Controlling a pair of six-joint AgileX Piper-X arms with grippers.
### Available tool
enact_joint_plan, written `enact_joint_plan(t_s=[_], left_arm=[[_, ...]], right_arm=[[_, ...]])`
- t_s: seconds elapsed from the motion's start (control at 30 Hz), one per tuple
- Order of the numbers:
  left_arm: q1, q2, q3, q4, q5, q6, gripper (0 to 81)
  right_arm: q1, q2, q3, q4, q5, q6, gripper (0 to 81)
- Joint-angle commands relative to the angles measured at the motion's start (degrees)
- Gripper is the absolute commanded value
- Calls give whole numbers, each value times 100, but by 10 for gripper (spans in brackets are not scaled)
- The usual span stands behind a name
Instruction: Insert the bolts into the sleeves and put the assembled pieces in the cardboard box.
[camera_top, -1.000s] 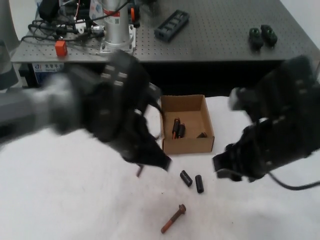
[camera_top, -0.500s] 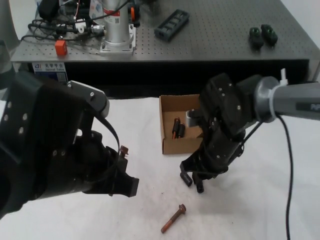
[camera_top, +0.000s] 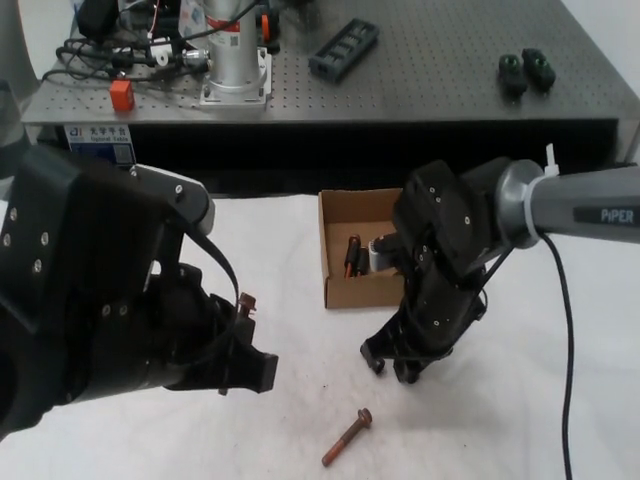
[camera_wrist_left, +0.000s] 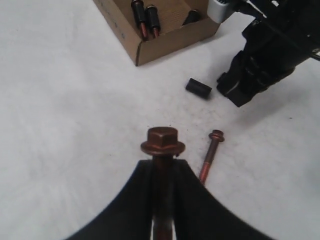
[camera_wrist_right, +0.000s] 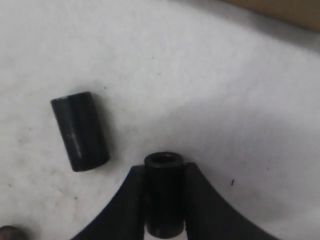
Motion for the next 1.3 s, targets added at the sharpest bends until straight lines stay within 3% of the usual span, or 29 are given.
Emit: enact_joint_plan(t_s=[0.0, 0.1, 0.3, 0.47, 0.63, 0.83, 1.27], left_arm=[[11, -65, 6, -562, 977, -610, 7], [11, -65, 160, -1462, 2064, -941, 7], [11, -65, 698, -4045, 2732, -2264, 7], [11, -65, 990, -5183, 2863, -3131, 7], [0, -65, 990, -5193, 3087, -3252, 7], [0, -65, 990, -5193, 3421, -3349, 7], [0, -65, 990, -5193, 3771, -3369, 7]], right_arm=[[-107, -671, 174, 18, -552, -211, 14], [-284, -1767, 779, -113, -1159, -313, 14], [-559, -4297, 2619, -510, -2892, -327, 14], [-110, -5853, 3966, -1548, -4188, 920, 14], [740, -6168, 4686, -3606, -4222, 2324, 14], [1554, -5565, 4580, -5240, -3929, 2887, 14], [1640, -5160, 4421, -6370, -3072, 3249, 14]])
